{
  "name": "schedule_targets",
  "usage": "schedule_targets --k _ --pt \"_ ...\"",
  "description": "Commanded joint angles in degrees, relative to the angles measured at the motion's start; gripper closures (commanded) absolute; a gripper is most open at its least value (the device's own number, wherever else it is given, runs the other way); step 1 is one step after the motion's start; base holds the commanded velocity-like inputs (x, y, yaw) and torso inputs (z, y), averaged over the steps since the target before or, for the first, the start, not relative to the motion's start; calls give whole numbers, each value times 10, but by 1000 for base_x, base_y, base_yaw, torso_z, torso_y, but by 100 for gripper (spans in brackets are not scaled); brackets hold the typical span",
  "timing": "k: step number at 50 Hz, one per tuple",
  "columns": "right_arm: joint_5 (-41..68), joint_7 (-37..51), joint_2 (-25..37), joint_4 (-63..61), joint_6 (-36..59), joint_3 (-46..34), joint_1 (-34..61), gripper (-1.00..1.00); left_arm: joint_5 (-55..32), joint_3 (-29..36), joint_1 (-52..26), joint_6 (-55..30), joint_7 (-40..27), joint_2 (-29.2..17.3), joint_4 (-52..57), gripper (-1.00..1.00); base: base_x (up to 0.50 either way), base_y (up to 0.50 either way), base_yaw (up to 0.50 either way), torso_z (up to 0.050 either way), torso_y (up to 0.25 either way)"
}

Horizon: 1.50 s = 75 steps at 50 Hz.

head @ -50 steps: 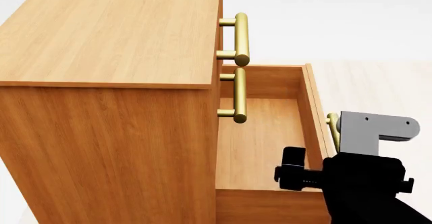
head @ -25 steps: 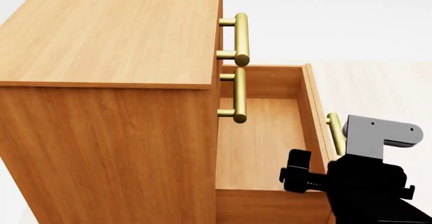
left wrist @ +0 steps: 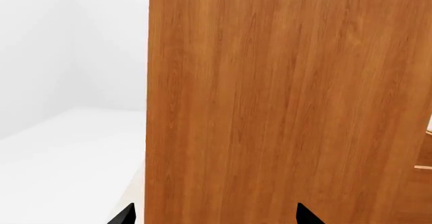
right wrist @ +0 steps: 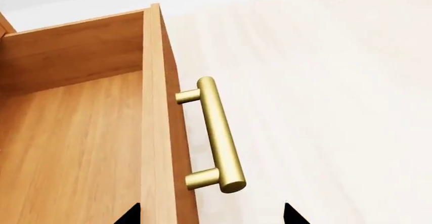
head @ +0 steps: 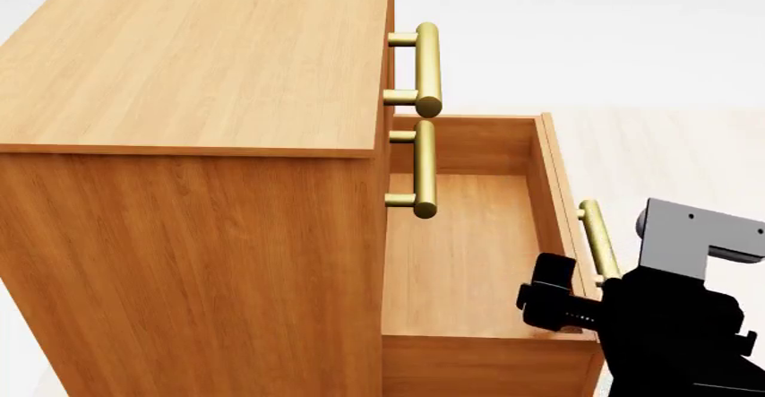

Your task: Put the bowl in the bottom drawer of the cabinet and close it.

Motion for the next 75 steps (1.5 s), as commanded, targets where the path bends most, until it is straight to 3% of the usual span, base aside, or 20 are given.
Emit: schedule_targets --k 1,56,75 --pt "-15 6 7 5 -11 -1 2 -100 -2 1 0 0 -2 -3 1 -100 0 0 0 0 0" --pt "-69 43 47 11 -44 -28 -7 -100 -5 9 -2 5 -12 -11 -1 -100 0 0 0 0 0" --pt "-48 42 44 -1 -45 -3 -9 -100 -5 13 -4 5 -15 -13 -1 -100 0 0 0 0 0"
